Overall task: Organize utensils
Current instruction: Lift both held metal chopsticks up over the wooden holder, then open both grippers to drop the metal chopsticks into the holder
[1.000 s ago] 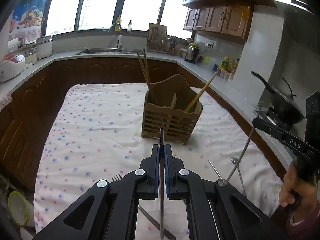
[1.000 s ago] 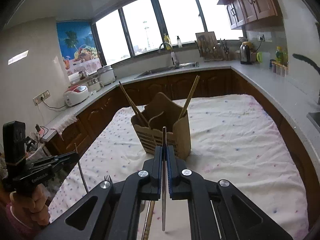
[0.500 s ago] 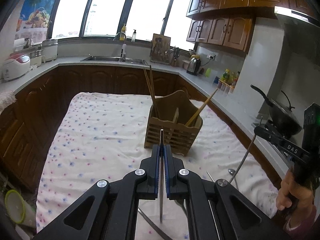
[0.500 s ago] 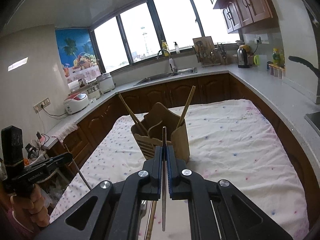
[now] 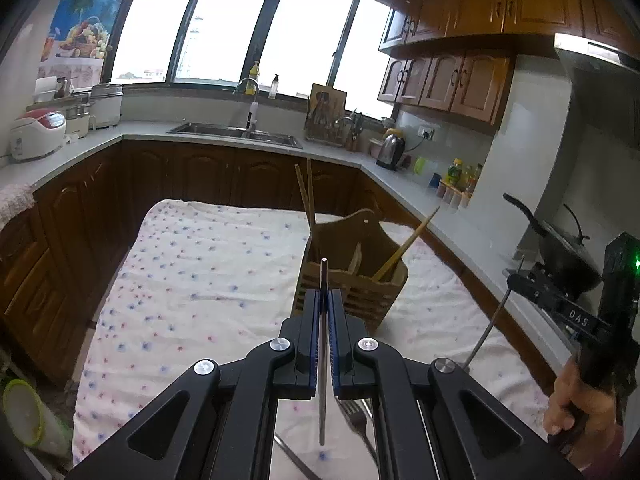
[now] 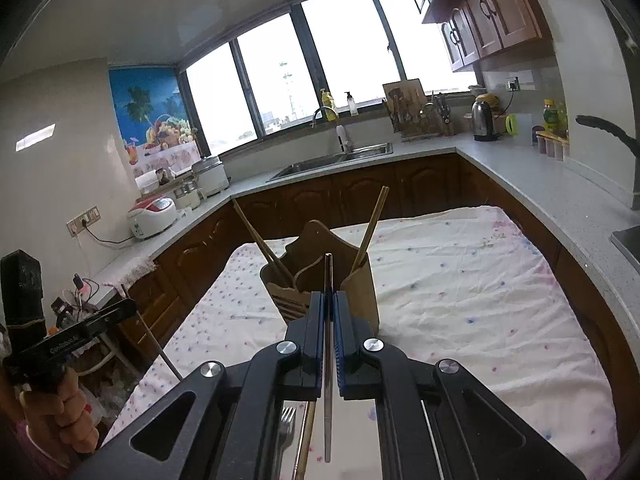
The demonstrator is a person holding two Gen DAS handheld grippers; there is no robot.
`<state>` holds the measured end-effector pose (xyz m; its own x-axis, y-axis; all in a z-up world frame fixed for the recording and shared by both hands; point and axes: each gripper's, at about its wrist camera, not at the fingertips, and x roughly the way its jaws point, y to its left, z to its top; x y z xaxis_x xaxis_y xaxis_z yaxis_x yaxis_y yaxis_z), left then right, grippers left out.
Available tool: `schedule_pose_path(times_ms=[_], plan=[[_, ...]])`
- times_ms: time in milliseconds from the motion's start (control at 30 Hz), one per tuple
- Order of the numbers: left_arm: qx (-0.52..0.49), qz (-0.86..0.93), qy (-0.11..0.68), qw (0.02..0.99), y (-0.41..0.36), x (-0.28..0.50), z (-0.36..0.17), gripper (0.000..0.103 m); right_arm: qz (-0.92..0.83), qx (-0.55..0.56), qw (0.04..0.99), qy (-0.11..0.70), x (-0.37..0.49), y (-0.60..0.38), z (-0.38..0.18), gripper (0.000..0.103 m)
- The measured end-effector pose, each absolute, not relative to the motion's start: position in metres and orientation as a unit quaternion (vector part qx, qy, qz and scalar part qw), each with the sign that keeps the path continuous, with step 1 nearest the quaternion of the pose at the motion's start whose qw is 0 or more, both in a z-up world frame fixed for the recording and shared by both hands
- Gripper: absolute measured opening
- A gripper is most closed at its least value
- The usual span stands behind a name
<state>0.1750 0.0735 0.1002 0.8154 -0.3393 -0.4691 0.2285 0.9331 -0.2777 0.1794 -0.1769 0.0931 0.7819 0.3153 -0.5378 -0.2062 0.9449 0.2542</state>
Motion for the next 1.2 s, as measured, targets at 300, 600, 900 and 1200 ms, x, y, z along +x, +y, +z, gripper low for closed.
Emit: schedule_pose_path(times_ms=[300, 600, 900, 1200], plan=[[-0.112, -0.154, 0.234, 0.953, 0.075, 0.189, 0.11, 0.002, 0.138, 0.094, 0.947, 0.273, 0.197, -0.175, 0.108, 0.005], [-0.111, -0.154, 0.185, 0.964, 0.072, 0.215, 0.129, 0.002, 0.13, 0.109, 0.96, 0.222, 0.233, -0.181, 0.136, 0.005], [-0.1, -0.149, 0.142, 0.973, 0.06, 0.271, 0.133, 0.002, 0.124, 0.102, 0.971, 0.175, 0.279, -0.175, 0.157, 0.005], [-0.137, -0.14, 0.148, 0.969, 0.049, 0.34, 0.087, 0.002, 0.111, 0.088, 0.975, 0.173, 0.307, -0.164, 0.124, 0.005]])
